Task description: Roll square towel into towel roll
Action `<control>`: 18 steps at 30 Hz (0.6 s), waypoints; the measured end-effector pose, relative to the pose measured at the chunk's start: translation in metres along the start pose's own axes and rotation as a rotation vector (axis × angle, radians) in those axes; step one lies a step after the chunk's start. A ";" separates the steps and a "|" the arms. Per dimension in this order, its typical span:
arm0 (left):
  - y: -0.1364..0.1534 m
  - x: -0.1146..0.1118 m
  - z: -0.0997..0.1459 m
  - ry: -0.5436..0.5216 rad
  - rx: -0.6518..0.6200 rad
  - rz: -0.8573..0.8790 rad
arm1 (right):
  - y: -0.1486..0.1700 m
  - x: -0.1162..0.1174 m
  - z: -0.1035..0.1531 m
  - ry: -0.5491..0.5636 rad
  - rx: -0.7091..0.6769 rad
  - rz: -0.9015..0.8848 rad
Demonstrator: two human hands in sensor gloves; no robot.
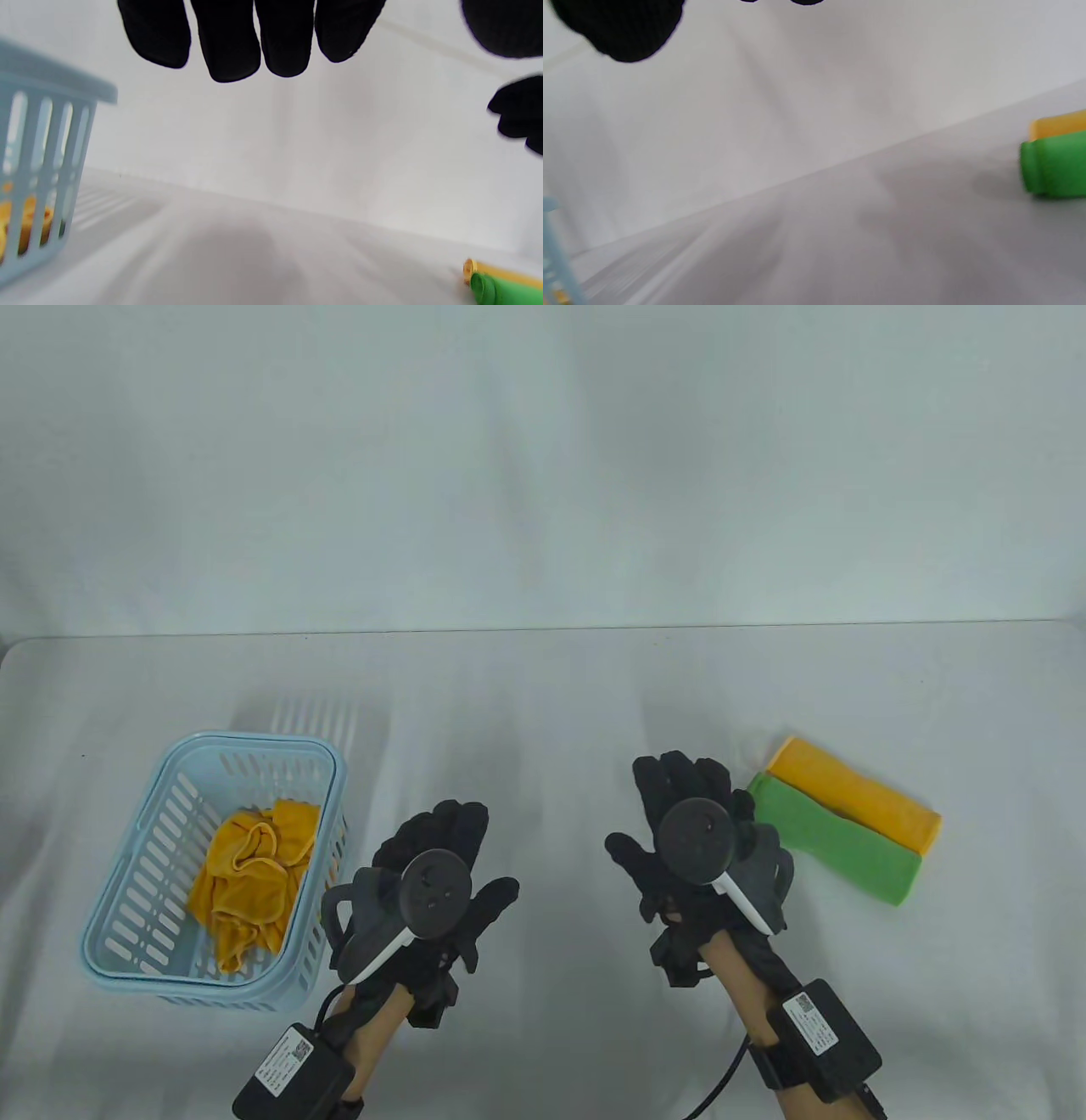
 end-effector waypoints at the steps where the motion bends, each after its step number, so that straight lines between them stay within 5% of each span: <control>1: 0.002 0.008 -0.001 0.000 0.005 0.001 | -0.002 0.004 0.002 -0.010 -0.009 -0.003; 7: 0.038 0.071 -0.011 -0.029 0.079 -0.048 | -0.013 0.025 0.020 -0.032 -0.085 -0.014; 10: 0.066 0.085 -0.019 0.005 0.131 -0.110 | -0.012 0.030 0.024 -0.050 -0.087 0.002; 14: 0.112 0.084 -0.028 0.065 0.241 -0.161 | -0.008 0.034 0.023 -0.070 -0.070 -0.003; 18: 0.171 0.056 -0.038 0.184 0.384 -0.133 | -0.003 0.034 0.020 -0.082 -0.051 -0.030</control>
Point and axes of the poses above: the tracker on the back of each hand, its own y axis roughly to the little-finger side, its own z axis roughly from the fingertips to the wrist, x = y × z, the point moved 5 cm from there along -z, roughly from the wrist to the fingertips, and after that the axes turned 8 degrees about -z, right-handed, at the moved point
